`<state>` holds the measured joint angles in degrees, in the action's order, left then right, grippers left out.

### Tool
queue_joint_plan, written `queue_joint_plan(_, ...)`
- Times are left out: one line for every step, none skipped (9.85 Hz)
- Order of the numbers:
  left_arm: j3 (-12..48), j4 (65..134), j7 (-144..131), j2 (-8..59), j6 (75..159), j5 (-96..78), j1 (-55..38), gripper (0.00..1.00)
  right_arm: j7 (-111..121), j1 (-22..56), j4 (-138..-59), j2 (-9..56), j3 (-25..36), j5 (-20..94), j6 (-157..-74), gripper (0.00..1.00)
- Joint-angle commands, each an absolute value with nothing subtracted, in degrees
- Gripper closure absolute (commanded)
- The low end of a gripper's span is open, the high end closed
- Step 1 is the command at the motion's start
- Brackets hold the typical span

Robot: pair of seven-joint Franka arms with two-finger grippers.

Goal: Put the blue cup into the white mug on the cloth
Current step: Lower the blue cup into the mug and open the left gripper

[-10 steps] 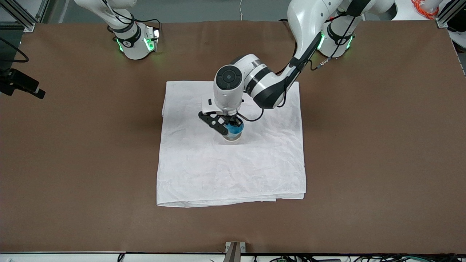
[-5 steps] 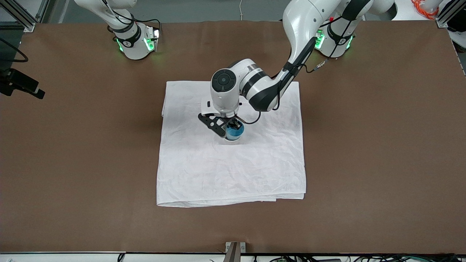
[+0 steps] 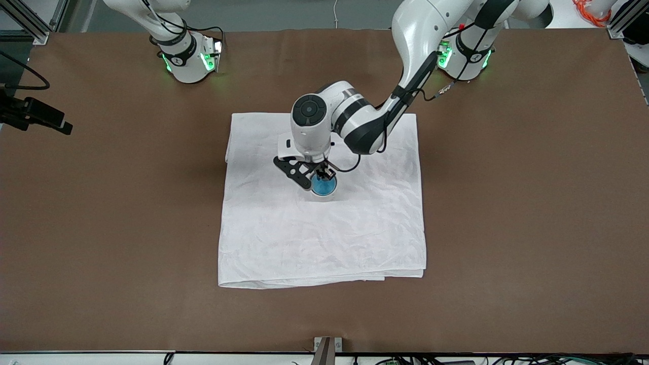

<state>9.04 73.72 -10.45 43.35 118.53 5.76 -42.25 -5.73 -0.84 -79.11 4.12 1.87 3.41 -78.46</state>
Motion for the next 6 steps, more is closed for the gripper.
queue_joint_plan(8.7,73.4,-10.3,39.2,115.5,6.9,-39.0,0.58,-5.1,-1.5,-79.6,3.5,1.4,2.8,-78.6,0.0)
queue_joint_plan(8.6,73.4,-10.4,36.3,111.9,6.8,-35.5,0.54,-5.1,-1.4,-79.6,3.5,1.4,2.7,-78.5,0.0)
queue_joint_plan(8.7,73.4,-11.0,33.3,108.3,6.5,-30.5,0.47,-5.1,-1.2,-79.6,3.5,1.4,2.6,-78.5,0.0)
queue_joint_plan(8.8,73.5,-11.1,31.0,106.7,6.2,-25.4,0.39,-5.1,-1.3,-79.6,3.5,1.4,2.5,-78.5,0.0)
queue_joint_plan(8.8,73.6,-11.1,28.7,103.7,6.4,-21.4,0.36,-5.1,-1.3,-79.5,3.5,1.4,2.5,-78.6,0.0)
queue_joint_plan(8.7,73.6,-10.8,26.8,101.8,6.9,-18.0,0.13,-5.1,-1.4,-79.5,3.5,1.4,2.5,-78.7,0.0)
